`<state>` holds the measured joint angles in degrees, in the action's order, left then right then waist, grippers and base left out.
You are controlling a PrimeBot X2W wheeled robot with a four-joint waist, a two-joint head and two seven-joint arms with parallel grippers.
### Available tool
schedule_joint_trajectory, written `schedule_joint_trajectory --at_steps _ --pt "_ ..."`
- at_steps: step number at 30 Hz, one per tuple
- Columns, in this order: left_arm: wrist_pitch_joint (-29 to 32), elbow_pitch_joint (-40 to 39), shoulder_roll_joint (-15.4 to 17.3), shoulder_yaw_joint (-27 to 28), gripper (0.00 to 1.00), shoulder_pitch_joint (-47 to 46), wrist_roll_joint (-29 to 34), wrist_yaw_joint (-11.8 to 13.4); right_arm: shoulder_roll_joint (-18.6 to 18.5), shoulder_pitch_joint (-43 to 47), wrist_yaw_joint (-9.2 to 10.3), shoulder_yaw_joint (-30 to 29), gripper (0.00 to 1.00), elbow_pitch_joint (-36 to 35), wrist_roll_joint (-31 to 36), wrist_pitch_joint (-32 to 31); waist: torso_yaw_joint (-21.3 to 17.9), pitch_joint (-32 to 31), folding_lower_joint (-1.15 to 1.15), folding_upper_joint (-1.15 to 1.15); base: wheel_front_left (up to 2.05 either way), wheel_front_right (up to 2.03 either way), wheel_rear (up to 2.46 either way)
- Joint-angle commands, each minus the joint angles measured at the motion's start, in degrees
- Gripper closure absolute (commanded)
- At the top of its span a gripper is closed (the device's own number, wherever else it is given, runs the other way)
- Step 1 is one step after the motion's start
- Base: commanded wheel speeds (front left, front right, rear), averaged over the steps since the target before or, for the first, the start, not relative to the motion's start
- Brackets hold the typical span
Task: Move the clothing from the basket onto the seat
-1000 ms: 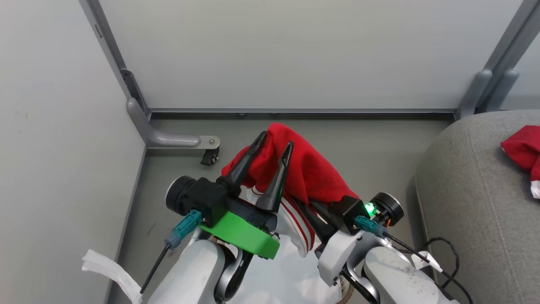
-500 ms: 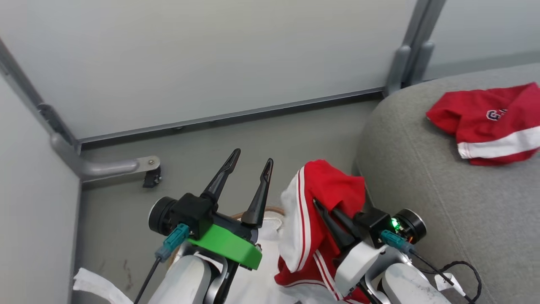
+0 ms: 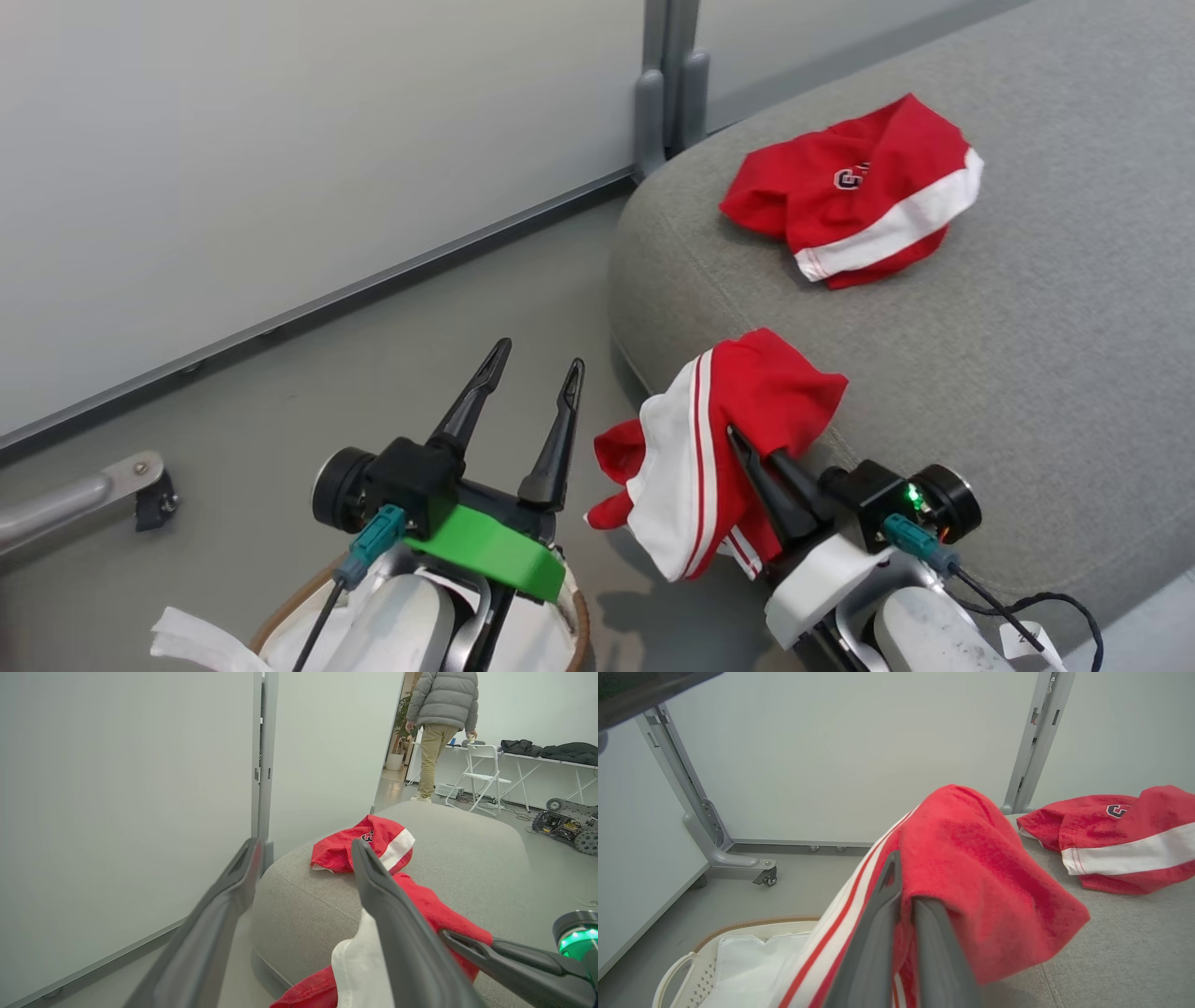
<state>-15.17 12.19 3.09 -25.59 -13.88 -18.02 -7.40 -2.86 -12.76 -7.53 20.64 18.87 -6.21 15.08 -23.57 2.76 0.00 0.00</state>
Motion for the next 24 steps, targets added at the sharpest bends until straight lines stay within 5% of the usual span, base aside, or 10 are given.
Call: schedule_joint_trajectory --at_steps 1,11,24 --pt "0.0 0.2 0.4 -0.3 0.00 0.4 0.2 -0.1 -0.1 0.2 0.08 -1.1 1.00 -1.0 1.2 0.1 -6.1 1.8 0.00 0.00 0.00 0.00 0.00" --pt "0.0 0.6 1.1 -3.1 0.00 -1.7 -0.9 -0.1 -2.2 -6.6 0.08 -13.1 1.00 -7.9 11.5 0.1 -7.2 5.0 0.00 0.00 0.00 0.00 0.00" --pt "0.0 -2.7 5.3 -4.9 0.00 -5.3 -1.1 -0.1 -16.4 -36.2 0.09 -25.7 1.00 -4.4 17.9 0.1 -2.1 16.2 0.00 0.00 0.00 0.00 0.00"
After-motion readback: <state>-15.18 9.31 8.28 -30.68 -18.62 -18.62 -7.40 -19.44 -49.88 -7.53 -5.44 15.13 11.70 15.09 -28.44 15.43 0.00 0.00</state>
